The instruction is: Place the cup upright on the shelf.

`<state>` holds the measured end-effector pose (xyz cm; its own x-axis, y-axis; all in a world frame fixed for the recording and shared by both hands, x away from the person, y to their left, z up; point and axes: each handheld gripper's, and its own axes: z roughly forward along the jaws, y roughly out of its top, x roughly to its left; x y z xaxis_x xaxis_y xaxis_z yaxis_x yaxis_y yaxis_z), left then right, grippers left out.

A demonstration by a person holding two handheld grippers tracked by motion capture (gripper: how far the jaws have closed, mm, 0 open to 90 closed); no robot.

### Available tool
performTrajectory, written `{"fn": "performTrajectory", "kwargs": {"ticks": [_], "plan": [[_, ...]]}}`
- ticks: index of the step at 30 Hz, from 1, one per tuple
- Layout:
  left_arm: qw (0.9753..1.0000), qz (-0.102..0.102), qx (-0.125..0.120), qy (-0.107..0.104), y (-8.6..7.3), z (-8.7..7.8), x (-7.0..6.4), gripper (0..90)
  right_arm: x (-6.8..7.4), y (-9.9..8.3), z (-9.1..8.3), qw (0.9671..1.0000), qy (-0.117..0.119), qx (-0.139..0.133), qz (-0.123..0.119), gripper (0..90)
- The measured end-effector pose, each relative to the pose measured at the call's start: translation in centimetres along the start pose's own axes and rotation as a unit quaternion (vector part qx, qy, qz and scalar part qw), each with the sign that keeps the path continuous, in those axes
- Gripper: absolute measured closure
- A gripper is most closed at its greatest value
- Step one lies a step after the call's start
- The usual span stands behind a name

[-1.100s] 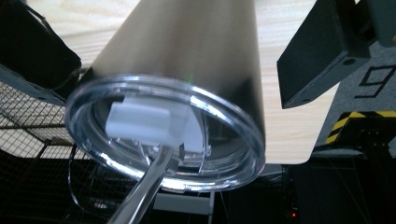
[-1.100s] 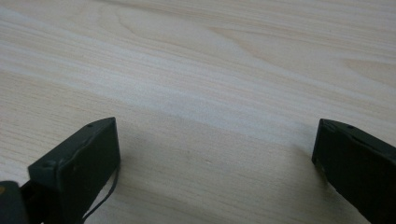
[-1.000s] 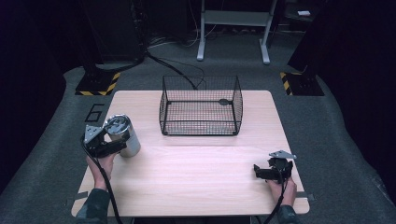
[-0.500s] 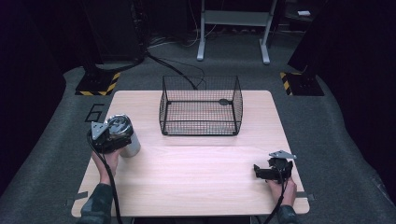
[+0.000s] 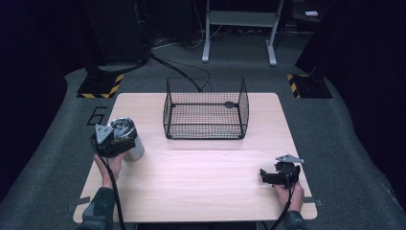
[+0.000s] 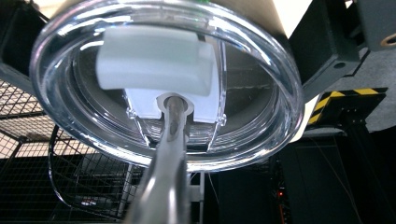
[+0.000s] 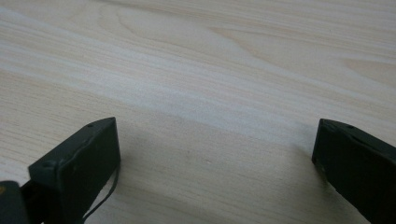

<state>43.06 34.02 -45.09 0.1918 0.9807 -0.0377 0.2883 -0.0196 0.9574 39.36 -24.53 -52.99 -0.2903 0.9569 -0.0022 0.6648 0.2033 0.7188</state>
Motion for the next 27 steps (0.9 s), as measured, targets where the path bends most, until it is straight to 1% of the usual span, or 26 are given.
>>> {"fn": "performTrajectory", "kwargs": {"ticks": [5, 8, 21, 27], "plan": [[1.0, 0.007, 0.001, -0.005, 0.0, 0.0, -0.1, 3.7, 0.0, 0.0, 0.0, 1.0, 0.0, 0.0, 0.001, 0.5], [0.9998, 0.016, -0.001, -0.01, 0.3, -0.2, -0.3, 3.8, 0.0, 0.0, 0.0, 1.0, 0.0, -0.001, 0.001, 0.6], [0.999, 0.028, -0.004, -0.034, 1.7, -1.4, -0.7, 3.8, 0.0, 0.0, 0.0, 1.0, 0.001, -0.001, 0.001, 0.7], [0.9985, 0.028, -0.004, -0.047, 2.4, -1.8, -0.9, 3.8, 0.0, 0.0, 0.0, 1.0, 0.001, -0.001, 0.001, 0.7]]}}
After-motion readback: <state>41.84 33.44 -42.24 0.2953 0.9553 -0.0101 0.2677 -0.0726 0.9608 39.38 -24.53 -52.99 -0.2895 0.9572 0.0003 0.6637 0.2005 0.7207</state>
